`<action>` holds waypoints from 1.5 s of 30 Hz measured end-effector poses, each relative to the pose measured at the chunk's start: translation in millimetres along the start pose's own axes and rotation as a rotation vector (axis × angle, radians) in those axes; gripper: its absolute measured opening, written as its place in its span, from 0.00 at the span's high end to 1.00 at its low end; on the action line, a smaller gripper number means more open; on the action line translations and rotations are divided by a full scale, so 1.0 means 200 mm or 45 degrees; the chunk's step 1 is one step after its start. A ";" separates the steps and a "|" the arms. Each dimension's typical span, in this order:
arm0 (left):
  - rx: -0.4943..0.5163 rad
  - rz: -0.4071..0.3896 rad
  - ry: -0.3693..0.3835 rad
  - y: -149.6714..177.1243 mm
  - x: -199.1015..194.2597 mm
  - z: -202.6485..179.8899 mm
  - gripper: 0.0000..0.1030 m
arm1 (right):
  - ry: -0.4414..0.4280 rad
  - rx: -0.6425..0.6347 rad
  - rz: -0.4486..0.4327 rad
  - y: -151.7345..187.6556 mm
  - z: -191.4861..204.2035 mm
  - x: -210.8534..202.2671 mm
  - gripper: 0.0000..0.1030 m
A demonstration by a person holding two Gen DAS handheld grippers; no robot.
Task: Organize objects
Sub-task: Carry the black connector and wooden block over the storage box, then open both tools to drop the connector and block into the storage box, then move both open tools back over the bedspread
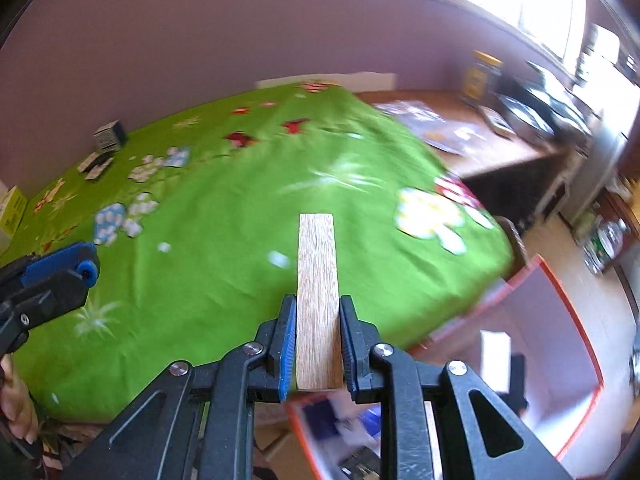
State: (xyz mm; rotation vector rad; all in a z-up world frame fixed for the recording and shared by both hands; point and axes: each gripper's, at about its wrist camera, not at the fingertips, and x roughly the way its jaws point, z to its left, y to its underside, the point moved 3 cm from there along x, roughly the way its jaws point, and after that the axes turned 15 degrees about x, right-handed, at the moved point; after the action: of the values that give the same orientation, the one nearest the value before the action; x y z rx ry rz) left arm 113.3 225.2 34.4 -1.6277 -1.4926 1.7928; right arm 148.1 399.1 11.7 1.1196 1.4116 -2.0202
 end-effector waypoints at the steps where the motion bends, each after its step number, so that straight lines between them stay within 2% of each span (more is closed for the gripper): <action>1: 0.020 0.006 0.009 0.00 0.02 -0.04 0.59 | 0.023 0.027 -0.008 0.01 -0.06 -0.02 0.79; 8: 0.186 0.070 0.092 0.03 0.18 -0.37 0.59 | 0.161 0.193 -0.015 0.11 -0.38 -0.06 0.79; 14: 0.276 0.141 0.122 0.09 0.33 -0.54 0.59 | 0.257 0.330 0.009 0.21 -0.61 -0.02 0.79; 20: 0.324 0.226 0.140 0.15 0.49 -0.63 0.59 | 0.313 0.465 0.092 0.31 -0.76 0.10 0.79; 29: 0.292 0.286 0.205 0.17 0.63 -0.64 0.58 | 0.339 0.508 0.128 0.33 -0.79 0.16 0.78; 31: 0.257 0.291 0.218 0.17 0.64 -0.63 0.47 | 0.340 0.523 0.125 0.32 -0.80 0.16 0.78; 32: 0.248 0.286 0.210 0.17 0.65 -0.62 0.39 | 0.337 0.529 0.124 0.32 -0.80 0.16 0.77; 33: 0.240 0.281 0.211 0.17 0.64 -0.61 0.35 | 0.334 0.536 0.129 0.32 -0.80 0.16 0.72; 34: 0.231 0.276 0.216 0.17 0.64 -0.61 0.33 | 0.332 0.544 0.129 0.31 -0.81 0.15 0.63; 37: 0.197 0.253 0.231 0.16 0.61 -0.59 0.27 | 0.353 0.562 0.097 0.30 -0.82 0.13 0.48; 45: 0.189 0.179 0.222 0.09 0.49 -0.56 0.24 | 0.380 0.564 0.016 0.25 -0.79 0.07 0.45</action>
State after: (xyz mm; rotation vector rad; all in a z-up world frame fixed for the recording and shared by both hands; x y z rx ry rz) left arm 185.5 346.6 -15.2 -1.8000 -1.1683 1.7347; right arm 234.0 525.8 -51.6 1.6684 1.0997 -2.2956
